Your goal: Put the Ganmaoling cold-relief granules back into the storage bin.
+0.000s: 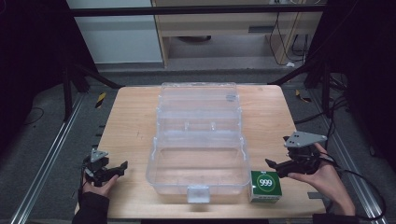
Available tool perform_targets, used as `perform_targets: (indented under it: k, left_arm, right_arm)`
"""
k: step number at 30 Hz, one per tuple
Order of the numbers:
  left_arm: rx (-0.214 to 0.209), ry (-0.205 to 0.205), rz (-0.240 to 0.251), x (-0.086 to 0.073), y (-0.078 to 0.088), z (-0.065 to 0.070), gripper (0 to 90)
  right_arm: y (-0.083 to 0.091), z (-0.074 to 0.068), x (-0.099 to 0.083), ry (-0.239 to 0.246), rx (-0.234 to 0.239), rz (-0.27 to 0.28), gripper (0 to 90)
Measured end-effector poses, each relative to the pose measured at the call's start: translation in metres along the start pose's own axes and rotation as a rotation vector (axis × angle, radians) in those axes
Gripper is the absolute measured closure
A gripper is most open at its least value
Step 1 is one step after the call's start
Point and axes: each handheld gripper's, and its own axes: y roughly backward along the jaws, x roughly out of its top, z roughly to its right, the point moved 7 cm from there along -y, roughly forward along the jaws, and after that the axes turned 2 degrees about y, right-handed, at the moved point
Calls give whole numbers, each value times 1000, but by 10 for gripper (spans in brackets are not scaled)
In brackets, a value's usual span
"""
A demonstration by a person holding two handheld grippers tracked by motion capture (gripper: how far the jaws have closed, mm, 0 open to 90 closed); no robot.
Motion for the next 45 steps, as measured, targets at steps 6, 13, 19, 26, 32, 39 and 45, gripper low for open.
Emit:
perform_targets:
  k: [6,13,19,26,32,39,45]
  left_arm:
    - [0,-1,-4,0,0,0,185]
    - [-1,-4,-7,-1,-1,0,184]
    - [-1,-6,-9,-1,-1,0,184]
    - [-2,-7,-11,-1,-1,0,184]
    - [-2,-7,-12,-1,-2,0,184]
    - [-2,-8,-13,-2,-2,0,184]
    - [-2,-7,-12,-1,-2,0,184]
  right_arm:
    - [-1,-13,6,90,61,-55,35]
    - [-3,-21,2,139,114,-134,27]
    - [-4,-31,-6,199,166,-187,23]
    - [-5,-40,-12,251,215,-234,19]
    - [-6,-48,-17,287,252,-268,13]
    - [-11,-54,-26,318,284,-314,13]
    - [-15,-58,-32,345,310,-341,12]
